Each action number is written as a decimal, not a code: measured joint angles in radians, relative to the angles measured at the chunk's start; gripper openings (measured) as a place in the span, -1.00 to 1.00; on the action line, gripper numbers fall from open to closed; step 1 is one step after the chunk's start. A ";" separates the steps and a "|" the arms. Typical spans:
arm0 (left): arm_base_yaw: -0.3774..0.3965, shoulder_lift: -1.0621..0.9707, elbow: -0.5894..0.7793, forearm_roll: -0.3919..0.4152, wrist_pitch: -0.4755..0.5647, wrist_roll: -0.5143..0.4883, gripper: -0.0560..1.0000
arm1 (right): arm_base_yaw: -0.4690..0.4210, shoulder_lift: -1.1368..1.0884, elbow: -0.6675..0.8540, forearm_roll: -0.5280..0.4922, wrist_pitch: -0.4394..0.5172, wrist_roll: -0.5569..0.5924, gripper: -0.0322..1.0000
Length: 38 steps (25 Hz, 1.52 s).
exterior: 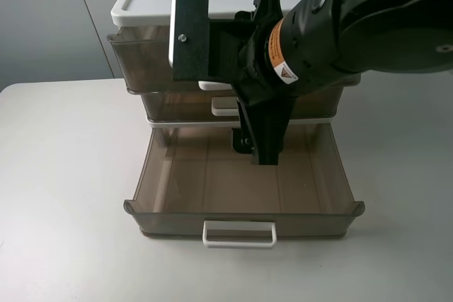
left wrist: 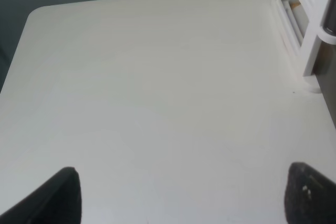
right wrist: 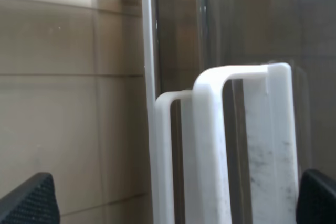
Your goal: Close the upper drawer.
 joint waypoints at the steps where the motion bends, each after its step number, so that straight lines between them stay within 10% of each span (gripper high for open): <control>1: 0.000 0.000 0.000 0.000 0.000 0.000 0.51 | 0.000 0.002 0.000 -0.002 -0.003 0.000 0.39; 38: 0.000 0.000 0.000 0.000 0.000 0.000 0.51 | -0.105 0.058 0.000 -0.093 -0.182 0.004 0.39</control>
